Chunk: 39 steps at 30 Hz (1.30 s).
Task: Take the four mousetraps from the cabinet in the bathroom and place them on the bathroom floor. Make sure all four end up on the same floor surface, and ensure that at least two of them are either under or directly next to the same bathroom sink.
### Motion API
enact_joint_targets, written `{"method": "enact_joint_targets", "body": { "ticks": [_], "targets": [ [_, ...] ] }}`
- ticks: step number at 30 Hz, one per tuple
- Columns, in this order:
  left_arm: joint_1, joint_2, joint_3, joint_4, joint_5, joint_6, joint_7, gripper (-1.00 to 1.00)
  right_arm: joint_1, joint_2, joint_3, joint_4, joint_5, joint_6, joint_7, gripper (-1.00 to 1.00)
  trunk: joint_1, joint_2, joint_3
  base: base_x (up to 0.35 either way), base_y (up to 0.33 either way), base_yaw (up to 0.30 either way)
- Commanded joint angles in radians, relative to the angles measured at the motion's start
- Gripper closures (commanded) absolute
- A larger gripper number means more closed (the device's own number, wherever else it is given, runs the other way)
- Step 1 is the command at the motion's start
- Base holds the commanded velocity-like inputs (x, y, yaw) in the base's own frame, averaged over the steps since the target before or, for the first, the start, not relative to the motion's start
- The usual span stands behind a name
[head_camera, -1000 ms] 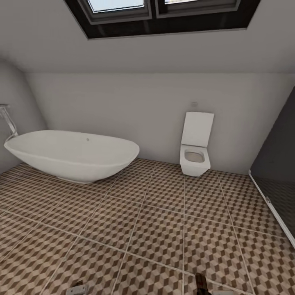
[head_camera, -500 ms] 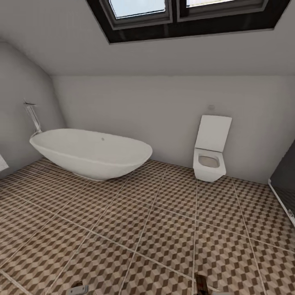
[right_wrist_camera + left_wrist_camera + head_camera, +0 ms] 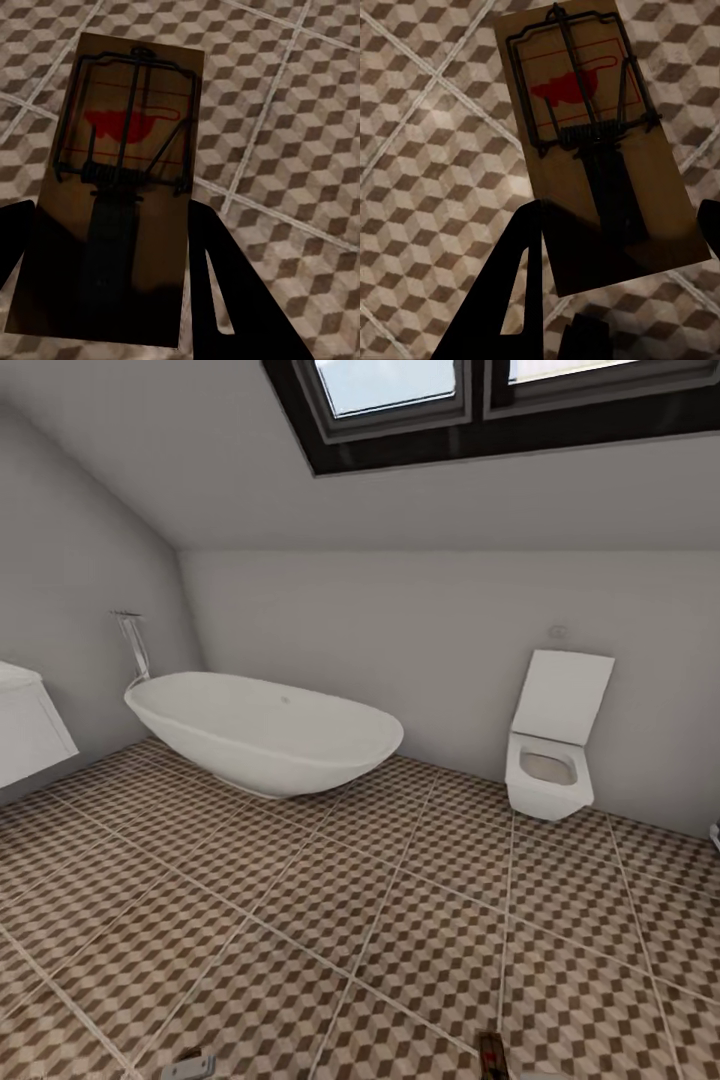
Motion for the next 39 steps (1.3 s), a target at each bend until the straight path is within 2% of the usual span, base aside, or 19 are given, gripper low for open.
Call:
{"method": "enact_joint_targets", "body": {
  "ticks": [1, 12, 39],
  "targets": [
    [-0.002, -0.001, -0.008, 0.004, 0.006, -0.006, 0.000, 1.00, 0.000, 0.000, 0.001, 0.000, -0.006, -0.003, 0.002, 1.00, 0.000, 0.000, 0.000, 0.000, 0.000, 0.227],
    [-0.001, -0.008, -0.008, 0.009, 0.006, -0.006, 0.000, 1.00, -0.001, 0.000, 0.001, 0.000, -0.006, -0.005, 0.002, 1.00, 0.000, 0.000, 0.010, 0.018, -0.058, 0.228],
    [-0.001, -0.008, -0.008, 0.010, 0.006, -0.006, 0.000, 1.00, 0.000, 0.000, 0.001, 0.000, -0.006, -0.005, 0.002, 1.00, 0.000, 0.000, 0.033, 0.149, -0.144, 0.228]
  ]
}}
